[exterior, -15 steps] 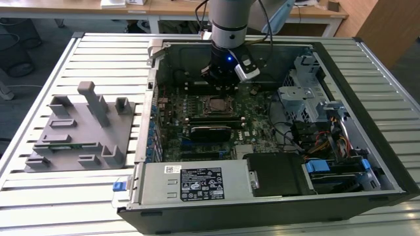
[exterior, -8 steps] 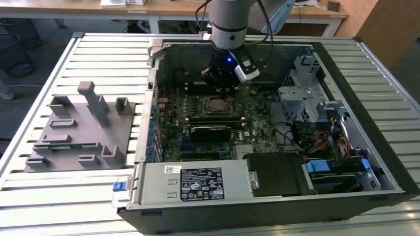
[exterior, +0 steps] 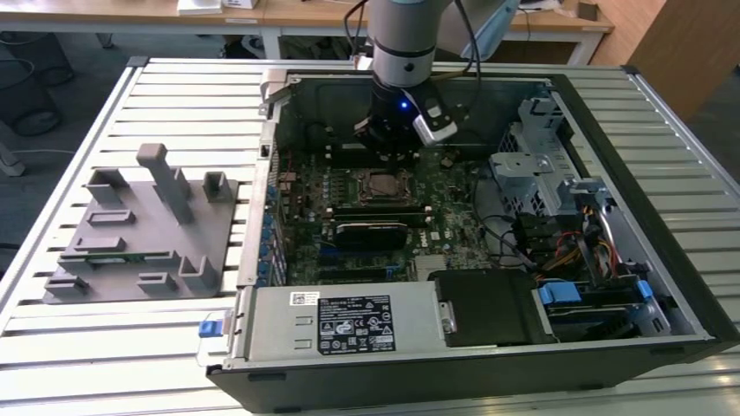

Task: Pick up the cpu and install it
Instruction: 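Install the first cpu locking lever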

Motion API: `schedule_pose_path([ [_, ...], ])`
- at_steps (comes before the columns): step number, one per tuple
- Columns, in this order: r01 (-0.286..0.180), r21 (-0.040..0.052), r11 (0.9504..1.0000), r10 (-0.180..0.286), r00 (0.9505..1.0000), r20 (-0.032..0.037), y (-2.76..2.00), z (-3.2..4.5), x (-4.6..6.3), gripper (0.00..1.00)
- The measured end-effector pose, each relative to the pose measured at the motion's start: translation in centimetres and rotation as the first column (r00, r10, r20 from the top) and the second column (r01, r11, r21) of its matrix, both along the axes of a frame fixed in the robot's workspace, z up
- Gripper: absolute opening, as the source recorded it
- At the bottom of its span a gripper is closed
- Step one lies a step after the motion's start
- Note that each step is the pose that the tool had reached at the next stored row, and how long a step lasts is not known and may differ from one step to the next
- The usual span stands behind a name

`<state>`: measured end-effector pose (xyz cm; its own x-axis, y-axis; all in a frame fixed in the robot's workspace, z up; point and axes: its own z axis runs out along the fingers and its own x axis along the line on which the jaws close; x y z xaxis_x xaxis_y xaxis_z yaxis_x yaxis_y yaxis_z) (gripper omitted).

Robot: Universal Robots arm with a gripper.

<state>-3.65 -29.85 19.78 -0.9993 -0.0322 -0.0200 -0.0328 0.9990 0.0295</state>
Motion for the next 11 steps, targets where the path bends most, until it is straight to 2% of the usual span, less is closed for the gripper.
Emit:
schedule_pose_path([
  [3,0.0,-0.0026,1.0,0.0,1.0,-0.0014,-0.04,0.55,-0.01,0.11],
  [11,0.0,-0.0071,1.0,0.0,1.0,-0.0014,-0.29,0.55,-0.02,0.11],
])
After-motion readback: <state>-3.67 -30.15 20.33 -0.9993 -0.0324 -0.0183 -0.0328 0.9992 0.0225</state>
